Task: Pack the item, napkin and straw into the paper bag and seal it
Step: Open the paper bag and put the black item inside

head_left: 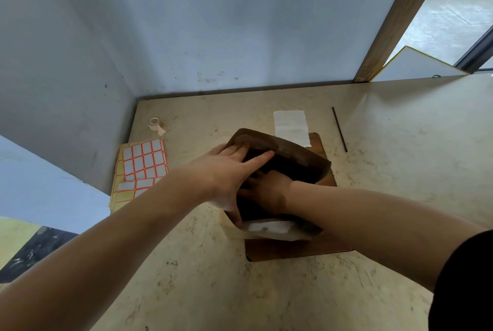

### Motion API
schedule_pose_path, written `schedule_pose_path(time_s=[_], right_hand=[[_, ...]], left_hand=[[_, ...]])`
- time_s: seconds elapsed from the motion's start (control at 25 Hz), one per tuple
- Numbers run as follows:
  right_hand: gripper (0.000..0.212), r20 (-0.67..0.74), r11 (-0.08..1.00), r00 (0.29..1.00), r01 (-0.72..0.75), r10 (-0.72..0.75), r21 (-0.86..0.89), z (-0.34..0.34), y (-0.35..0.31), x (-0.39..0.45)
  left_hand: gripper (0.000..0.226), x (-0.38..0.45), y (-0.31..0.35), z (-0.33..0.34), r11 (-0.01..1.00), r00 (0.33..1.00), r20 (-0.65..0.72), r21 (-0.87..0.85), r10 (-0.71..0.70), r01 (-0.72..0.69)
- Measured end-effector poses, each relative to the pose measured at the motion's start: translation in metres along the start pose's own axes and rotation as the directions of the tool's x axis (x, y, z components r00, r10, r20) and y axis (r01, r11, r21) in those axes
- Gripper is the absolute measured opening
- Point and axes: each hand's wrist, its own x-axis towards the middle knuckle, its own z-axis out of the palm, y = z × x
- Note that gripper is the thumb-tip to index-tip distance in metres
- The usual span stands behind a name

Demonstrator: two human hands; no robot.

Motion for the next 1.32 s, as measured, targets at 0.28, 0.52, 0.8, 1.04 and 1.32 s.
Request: schedule_pose_path(time_s=[0.28,0.52,0.8,1.04,1.32], right_hand=[[0.069,-0.054,0.999,0.998,-0.029,0.031,0.046,0.006,0.005,-0.006],[0.072,0.018,0.999,0.999,-0.044,0.044,0.030,0.006,0.006,-0.016],[0.098,0.020,0.972,0.989,-0.151,0.150,0.178,-0.025,0.013,-0.054],[0.092,-0.301,0.993,0.946,-0.121,0.119,0.013,-0.060,0.022,-0.123],[0.086,-0.441,0.975,0.873,-0.221,0.209,0.025,-0.049,0.035,-0.166]], left_hand=[[0.138,0.002,-0.001,0.003,1.000,1.000,-0.018,-0.013,-0.011,0.011],[0.137,0.004,-0.001,0.003,1.000,1.000,0.004,0.004,-0.031,0.031],[0.138,0.002,0.000,0.001,0.999,0.999,0.008,0.010,-0.043,0.043],[0.133,-0.001,0.004,0.002,0.999,0.999,-0.037,0.029,-0.038,0.039],[0.120,-0.016,0.002,0.011,1.000,0.988,-0.155,0.020,-0.007,0.010]])
